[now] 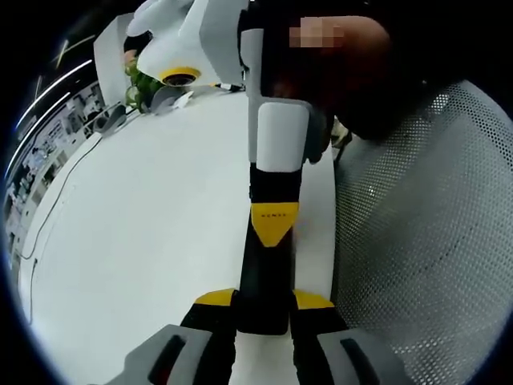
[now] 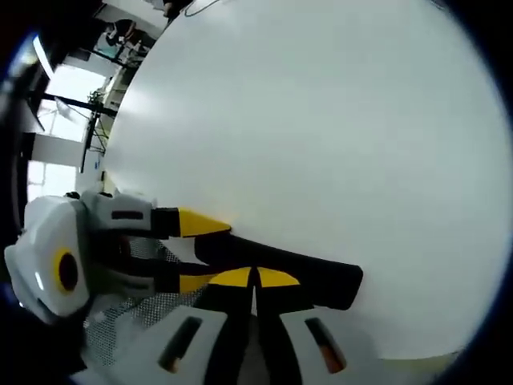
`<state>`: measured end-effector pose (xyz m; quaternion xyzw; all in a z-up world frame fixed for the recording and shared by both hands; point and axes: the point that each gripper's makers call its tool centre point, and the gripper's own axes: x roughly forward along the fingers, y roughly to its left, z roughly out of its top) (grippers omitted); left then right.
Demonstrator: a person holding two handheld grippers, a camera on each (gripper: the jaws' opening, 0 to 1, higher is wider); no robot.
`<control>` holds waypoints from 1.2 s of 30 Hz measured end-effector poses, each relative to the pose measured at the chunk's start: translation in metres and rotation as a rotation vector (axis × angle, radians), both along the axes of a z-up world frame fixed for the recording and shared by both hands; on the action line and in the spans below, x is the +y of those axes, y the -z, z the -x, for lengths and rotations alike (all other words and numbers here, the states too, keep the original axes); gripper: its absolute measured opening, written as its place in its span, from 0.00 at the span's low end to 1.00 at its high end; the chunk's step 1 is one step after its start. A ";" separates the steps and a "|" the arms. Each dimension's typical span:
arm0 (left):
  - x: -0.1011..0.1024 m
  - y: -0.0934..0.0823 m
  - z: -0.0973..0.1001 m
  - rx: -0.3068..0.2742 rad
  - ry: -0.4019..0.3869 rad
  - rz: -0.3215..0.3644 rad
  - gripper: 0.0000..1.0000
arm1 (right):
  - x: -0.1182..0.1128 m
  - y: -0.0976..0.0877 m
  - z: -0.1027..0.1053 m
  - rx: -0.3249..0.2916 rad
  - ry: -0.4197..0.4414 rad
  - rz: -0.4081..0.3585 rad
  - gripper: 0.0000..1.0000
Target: Press the specified remote control buttons in sequence, fully releasing each button before pressing the next.
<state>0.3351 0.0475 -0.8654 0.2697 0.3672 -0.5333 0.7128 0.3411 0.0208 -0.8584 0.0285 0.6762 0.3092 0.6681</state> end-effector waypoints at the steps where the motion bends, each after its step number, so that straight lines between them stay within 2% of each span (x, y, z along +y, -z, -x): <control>1: 0.000 0.000 0.000 0.001 0.000 0.000 0.25 | 0.000 0.000 0.000 -0.010 -0.009 0.010 0.00; 5: 0.000 0.000 0.000 0.001 0.000 0.000 0.25 | 0.001 0.001 -0.001 -0.036 -0.034 0.048 0.00; 10: -0.001 0.000 0.000 0.000 -0.001 0.000 0.25 | 0.000 0.002 -0.004 -0.031 -0.001 0.026 0.00; 16: -0.001 0.000 -0.001 0.000 -0.002 0.002 0.25 | 0.002 0.001 -0.003 -0.046 -0.026 0.034 0.00; 23: 0.000 0.000 0.000 0.000 -0.005 0.006 0.25 | 0.001 0.000 -0.003 -0.006 0.011 -0.008 0.00; 28: 0.000 0.000 0.000 -0.001 -0.005 0.006 0.25 | 0.002 0.000 -0.003 -0.013 -0.002 -0.004 0.00; 36: 0.000 0.000 0.000 -0.001 -0.004 0.005 0.25 | 0.011 -0.005 0.000 0.017 0.022 -0.067 0.00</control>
